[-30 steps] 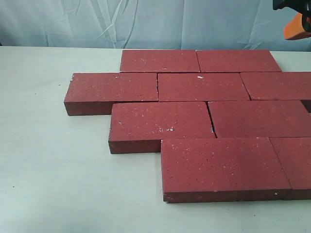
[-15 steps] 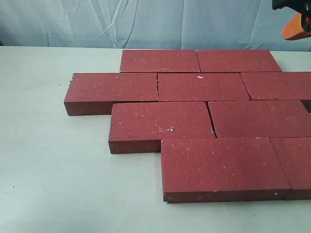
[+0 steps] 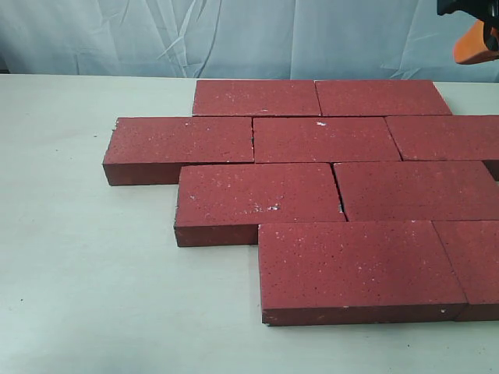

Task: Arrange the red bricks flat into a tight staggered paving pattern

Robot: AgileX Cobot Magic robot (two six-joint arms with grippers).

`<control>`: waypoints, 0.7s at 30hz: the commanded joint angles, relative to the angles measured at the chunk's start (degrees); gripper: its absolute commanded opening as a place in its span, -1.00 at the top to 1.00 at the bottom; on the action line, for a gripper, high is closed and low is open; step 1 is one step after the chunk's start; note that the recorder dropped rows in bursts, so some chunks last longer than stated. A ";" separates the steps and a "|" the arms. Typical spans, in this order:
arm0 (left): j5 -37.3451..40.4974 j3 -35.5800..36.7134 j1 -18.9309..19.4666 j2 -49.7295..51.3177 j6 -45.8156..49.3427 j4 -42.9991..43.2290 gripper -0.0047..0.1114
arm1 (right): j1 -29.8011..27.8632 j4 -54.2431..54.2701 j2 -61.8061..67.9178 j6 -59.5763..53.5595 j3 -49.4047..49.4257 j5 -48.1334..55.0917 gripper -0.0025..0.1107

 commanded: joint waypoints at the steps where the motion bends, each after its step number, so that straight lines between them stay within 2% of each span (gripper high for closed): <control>1: -0.11 0.26 0.24 -0.34 -0.41 0.15 0.92 | -0.15 -0.03 -0.40 -0.23 0.35 -0.40 0.97; 21: -0.11 0.26 0.24 -0.34 -0.29 0.49 0.92 | -0.15 -0.03 -0.40 -0.23 0.35 -0.40 0.97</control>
